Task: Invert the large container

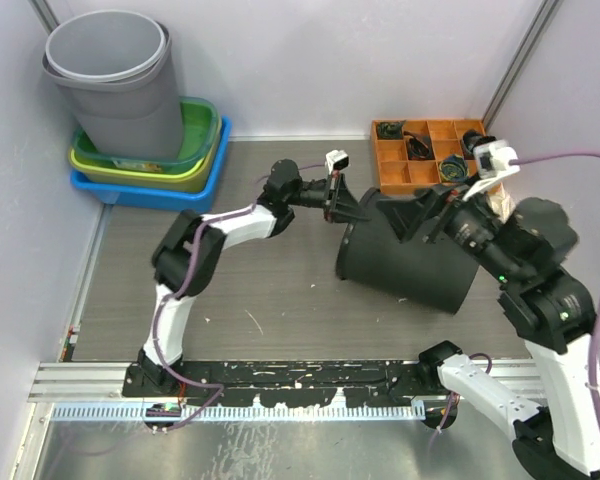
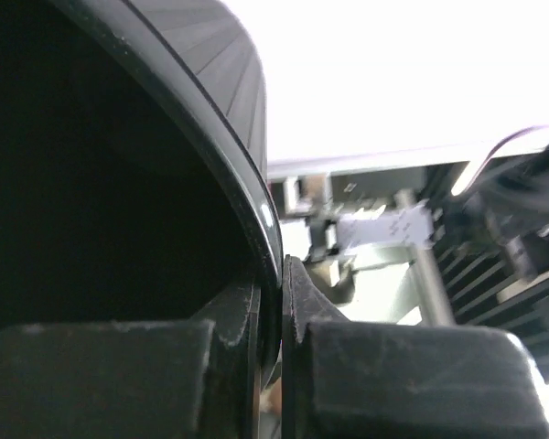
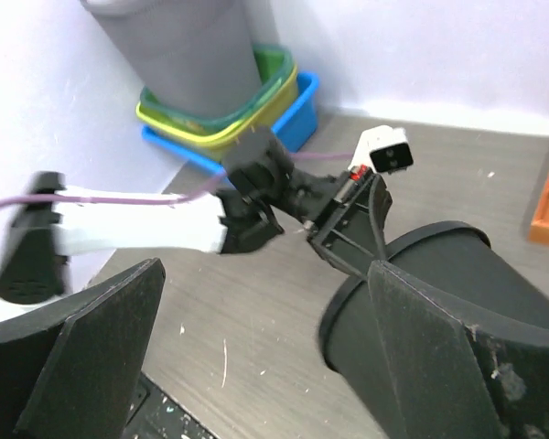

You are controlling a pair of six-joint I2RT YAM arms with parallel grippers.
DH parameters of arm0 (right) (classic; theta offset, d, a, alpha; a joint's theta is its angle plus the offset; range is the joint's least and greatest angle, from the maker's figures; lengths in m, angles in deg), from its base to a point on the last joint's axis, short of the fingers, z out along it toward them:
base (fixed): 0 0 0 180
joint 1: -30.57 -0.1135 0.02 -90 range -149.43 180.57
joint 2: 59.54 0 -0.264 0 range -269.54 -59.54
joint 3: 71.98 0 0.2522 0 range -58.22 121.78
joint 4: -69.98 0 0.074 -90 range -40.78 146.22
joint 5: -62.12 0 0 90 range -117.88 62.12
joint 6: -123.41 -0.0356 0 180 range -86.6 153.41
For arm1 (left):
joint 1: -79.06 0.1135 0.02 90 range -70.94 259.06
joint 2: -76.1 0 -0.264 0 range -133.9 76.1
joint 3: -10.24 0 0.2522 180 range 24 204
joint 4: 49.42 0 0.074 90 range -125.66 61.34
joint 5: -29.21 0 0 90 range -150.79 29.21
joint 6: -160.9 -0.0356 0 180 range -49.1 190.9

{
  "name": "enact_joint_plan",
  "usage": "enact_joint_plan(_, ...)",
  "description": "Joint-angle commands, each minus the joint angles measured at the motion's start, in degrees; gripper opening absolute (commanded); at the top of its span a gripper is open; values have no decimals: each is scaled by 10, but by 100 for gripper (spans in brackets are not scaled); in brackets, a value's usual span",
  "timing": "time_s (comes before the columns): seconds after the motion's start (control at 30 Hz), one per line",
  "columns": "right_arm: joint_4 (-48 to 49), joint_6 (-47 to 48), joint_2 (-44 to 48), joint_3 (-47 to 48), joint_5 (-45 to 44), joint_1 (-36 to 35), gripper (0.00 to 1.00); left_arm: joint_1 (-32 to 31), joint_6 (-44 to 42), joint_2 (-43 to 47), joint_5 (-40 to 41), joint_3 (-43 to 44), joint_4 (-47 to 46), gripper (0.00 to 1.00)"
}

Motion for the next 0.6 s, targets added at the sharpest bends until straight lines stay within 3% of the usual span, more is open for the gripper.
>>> enact_joint_plan(0.0,-29,25,5,54,-61,-1,100,6,336,-70,105,67,-373,0)
enact_joint_plan(0.23,-34,32,-15,44,-92,-1,100,51,412,-118,185,35,-384,0)
enact_joint_plan(0.4,-8,32,-28,14,-93,-1,100,131,429,-127,185,-51,-384,0)
enact_joint_plan(0.57,13,29,-49,-4,-89,-1,100,196,413,-140,135,-91,-384,0)
